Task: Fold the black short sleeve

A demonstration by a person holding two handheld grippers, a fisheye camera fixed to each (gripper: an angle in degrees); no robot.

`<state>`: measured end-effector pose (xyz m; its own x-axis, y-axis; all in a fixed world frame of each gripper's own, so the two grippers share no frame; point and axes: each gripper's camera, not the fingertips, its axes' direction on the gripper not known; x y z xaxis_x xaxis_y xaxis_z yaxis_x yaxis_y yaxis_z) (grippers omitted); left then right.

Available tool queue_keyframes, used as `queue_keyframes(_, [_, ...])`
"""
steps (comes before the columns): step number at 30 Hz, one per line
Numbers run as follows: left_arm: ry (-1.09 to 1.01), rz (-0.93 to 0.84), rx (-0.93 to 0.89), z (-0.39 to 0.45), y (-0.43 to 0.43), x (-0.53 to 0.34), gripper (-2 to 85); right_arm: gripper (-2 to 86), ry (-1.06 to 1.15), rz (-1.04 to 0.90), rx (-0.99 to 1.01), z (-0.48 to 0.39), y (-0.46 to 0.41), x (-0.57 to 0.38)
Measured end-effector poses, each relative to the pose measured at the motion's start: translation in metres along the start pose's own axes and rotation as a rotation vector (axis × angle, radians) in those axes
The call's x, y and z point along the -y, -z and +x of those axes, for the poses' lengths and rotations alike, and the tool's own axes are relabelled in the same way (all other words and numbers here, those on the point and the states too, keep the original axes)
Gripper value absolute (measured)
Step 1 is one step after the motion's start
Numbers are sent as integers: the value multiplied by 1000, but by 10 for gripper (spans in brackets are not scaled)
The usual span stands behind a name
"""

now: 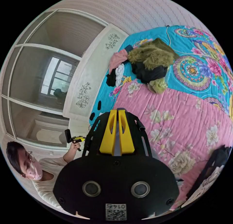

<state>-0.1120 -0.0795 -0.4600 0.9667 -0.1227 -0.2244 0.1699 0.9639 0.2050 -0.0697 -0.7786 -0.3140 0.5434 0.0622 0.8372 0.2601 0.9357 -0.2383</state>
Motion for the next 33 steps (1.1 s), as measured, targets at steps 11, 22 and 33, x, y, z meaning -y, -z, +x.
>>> queue_keyframes(11, [158, -50, 281, -99, -59, -19, 56, 85, 2, -90, 136, 114, -155, 31])
queue_keyframes(22, [-481, -296, 351, 89, -183, 74, 95, 97, -250, -24, -187, 264, -52, -177])
queue_keyframes(33, [-1060, -805, 305, 252, -498, 132, 78, 101, -461, 54, -91, 324, -91, -329])
